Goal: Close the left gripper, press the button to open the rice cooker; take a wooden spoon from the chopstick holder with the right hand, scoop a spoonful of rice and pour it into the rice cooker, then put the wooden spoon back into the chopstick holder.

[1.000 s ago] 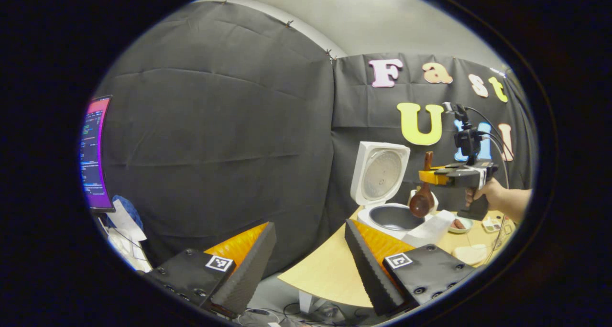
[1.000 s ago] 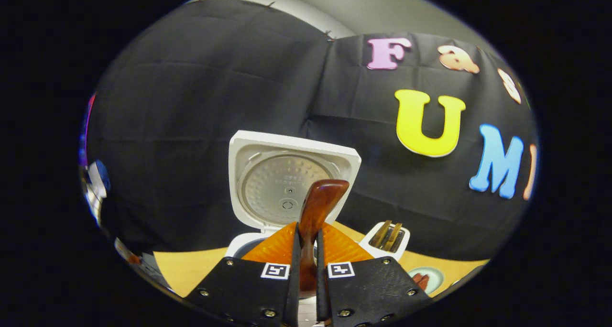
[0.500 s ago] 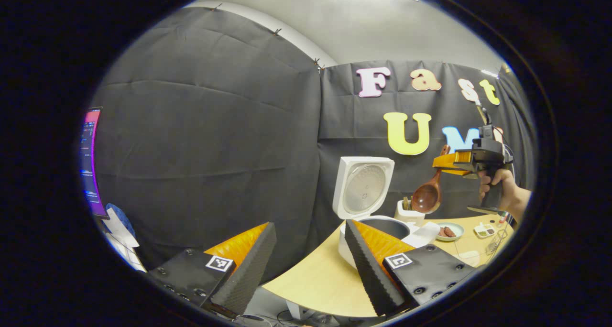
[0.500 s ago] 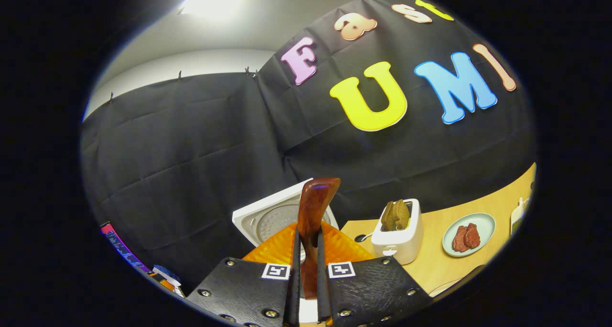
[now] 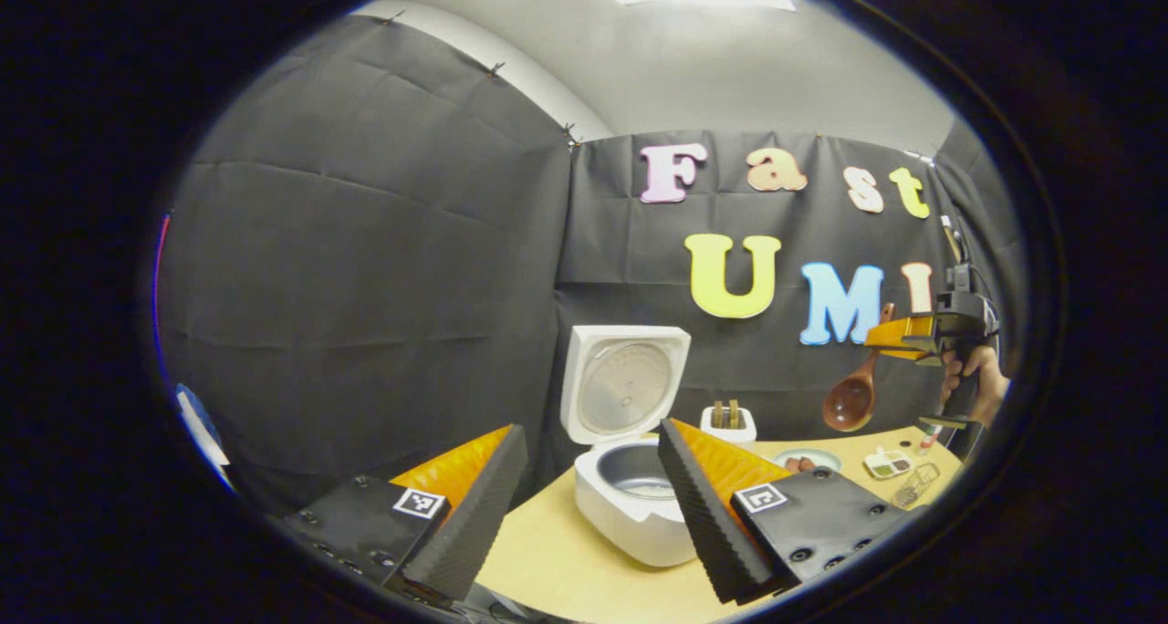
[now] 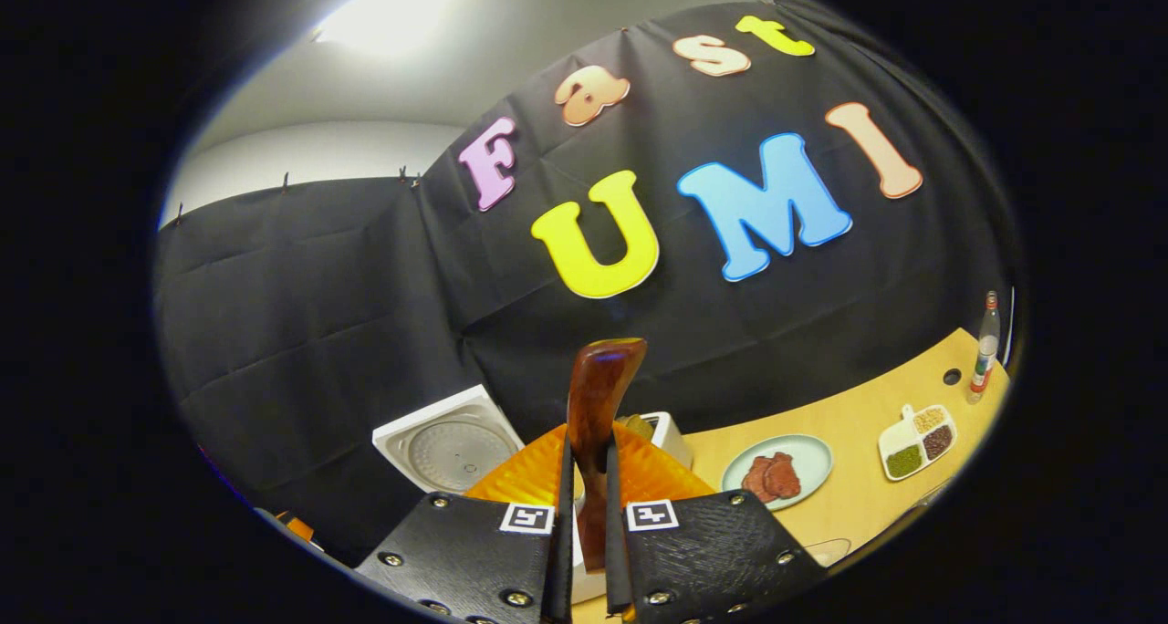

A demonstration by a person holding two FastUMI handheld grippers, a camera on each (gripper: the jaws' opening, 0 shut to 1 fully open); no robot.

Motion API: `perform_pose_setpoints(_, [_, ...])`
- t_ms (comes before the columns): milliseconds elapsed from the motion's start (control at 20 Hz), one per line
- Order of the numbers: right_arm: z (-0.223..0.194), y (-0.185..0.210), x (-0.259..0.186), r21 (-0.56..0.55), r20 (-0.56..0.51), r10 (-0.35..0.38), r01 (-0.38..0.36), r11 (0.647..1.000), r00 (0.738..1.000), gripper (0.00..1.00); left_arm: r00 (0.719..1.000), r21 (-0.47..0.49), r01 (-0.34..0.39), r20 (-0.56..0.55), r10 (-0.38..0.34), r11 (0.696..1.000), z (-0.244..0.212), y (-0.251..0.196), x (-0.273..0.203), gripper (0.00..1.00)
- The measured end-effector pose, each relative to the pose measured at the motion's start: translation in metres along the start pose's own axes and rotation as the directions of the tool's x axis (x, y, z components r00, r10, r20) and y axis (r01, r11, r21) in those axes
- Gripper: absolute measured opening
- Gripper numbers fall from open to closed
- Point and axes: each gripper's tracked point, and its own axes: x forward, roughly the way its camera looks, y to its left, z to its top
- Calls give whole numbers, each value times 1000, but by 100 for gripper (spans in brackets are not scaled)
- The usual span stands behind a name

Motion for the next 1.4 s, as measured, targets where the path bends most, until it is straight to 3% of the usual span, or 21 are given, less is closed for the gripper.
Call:
perform_pose_setpoints(200, [16, -57, -25, 14, 31, -98, 98, 995, 995, 14, 998, -2, 57, -2, -57, 998, 2, -42, 10, 100])
perform_pose_setpoints(300, [20, -87, -39, 20, 45, -152, 151, 988, 987, 14, 997, 9, 75, -11, -75, 997, 0, -57, 14, 95])
perform_pose_setpoints(350, [20, -102, -48, 22, 47, -181, 180, 983, 982, 14, 996, 13, 85, -16, -85, 996, -1, -65, 16, 99])
perform_pose_setpoints(650, [9, -196, -92, 41, 35, -349, 348, 937, 936, 15, 992, 20, 125, -34, -124, 992, 2, -103, 13, 96])
perform_pose_setpoints(750, [4, -217, -103, 45, 30, -387, 385, 922, 922, 14, 991, 29, 128, -41, -127, 991, 1, -111, 13, 100])
perform_pose_setpoints(800, [0, -227, -109, 44, 31, -403, 402, 915, 914, 14, 991, 31, 131, -45, -130, 991, 2, -116, 13, 95])
perform_pose_setpoints(1050, [-20, -279, -133, -3, 15, -497, 497, 868, 868, 15, 990, 55, 136, -46, -134, 989, 6, -134, 5, 95])
perform_pose_setpoints(1200, [-34, -298, -140, 11, -12, -526, 526, 850, 850, 15, 991, 83, 133, -45, -129, 988, 7, -138, -1, 95])
perform_pose_setpoints(1250, [-40, -303, -141, 21, -27, -531, 531, 847, 847, 15, 991, 95, 130, -44, -126, 987, 9, -138, -3, 99])
perform_pose_setpoints(1400, [-62, -320, -143, 36, -70, -548, 551, 834, 833, 15, 993, 111, 116, -46, -112, 987, 9, -139, -9, 95])
